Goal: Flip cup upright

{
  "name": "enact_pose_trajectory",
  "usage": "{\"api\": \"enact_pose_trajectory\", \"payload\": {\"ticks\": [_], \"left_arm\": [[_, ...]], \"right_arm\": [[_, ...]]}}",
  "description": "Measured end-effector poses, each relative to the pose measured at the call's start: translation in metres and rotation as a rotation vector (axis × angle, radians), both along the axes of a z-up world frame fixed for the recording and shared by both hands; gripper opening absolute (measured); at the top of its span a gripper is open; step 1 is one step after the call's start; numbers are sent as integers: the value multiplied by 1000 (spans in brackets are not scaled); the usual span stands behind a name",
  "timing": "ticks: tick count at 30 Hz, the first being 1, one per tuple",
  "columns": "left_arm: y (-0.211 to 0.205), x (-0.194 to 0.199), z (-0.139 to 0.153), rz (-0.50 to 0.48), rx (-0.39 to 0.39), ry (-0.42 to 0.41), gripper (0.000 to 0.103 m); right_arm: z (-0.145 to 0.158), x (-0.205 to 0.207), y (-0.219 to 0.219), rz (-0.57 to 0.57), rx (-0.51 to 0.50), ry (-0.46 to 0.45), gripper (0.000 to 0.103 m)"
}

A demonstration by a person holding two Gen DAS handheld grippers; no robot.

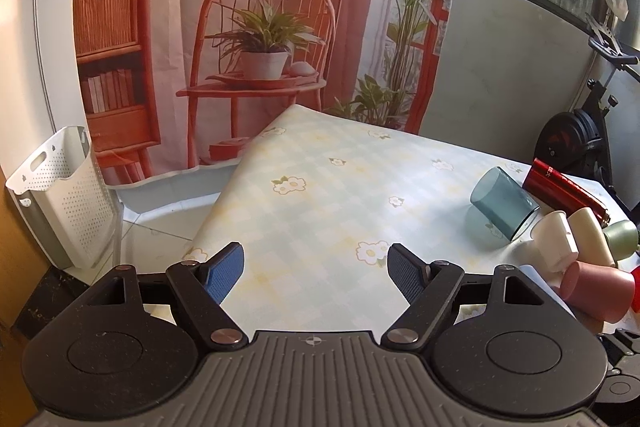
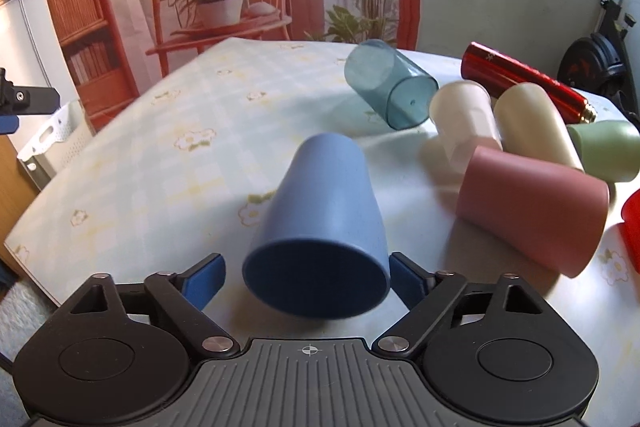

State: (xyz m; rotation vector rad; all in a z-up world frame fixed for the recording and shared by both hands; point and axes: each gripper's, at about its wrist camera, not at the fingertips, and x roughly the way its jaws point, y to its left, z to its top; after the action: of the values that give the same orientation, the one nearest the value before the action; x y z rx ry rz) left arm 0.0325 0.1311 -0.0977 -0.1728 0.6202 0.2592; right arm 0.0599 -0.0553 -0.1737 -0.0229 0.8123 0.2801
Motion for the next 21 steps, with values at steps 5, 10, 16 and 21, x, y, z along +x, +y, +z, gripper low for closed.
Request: {"api": "enact_pose_trajectory", "payload": {"ticks": [5,10,16,21], "left_arm": [[1,1,0,5,-2,5,81],[-1,1,0,1,3,8,81],[-2,1,-1,1,4,17,81],[-4,2,-1,-4,7,24,81]], "right_arm": [[-3,-1,-2,-4,0,-6,73],[-4,0,-5,-4,13,0,69],[-4,-1,-6,-2,21,-1,69],[-5,-1,-7,-4,28,0,69]]}}
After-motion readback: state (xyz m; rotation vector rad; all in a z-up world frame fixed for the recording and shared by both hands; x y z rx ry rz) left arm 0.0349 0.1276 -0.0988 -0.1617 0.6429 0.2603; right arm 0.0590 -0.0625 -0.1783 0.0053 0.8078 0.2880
